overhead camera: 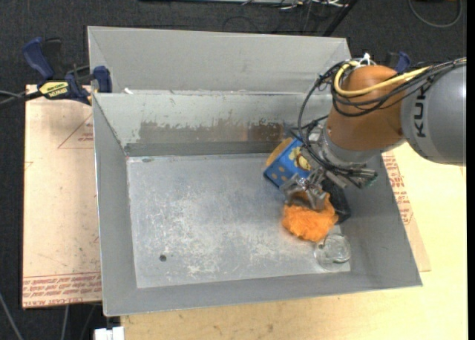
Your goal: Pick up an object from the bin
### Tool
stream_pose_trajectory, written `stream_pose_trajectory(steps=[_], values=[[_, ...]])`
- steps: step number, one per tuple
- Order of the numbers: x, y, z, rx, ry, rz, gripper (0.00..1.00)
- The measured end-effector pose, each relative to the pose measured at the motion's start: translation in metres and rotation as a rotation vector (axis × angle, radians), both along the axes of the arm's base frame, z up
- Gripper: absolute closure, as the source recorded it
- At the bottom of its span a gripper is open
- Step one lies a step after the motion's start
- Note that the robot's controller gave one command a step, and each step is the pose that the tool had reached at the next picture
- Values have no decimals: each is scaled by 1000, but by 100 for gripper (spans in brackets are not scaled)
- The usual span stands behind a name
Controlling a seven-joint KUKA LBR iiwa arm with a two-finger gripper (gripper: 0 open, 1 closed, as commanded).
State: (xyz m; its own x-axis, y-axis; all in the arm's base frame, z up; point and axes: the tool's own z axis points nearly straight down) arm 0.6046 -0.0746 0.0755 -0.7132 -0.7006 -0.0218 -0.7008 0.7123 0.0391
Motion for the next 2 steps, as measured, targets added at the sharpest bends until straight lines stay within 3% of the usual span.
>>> stream_pose_trajectory(steps=[1,2], values=[[-4,-2,39,-2,5,0,100],[-10,-4,101,-2,2,20,100]])
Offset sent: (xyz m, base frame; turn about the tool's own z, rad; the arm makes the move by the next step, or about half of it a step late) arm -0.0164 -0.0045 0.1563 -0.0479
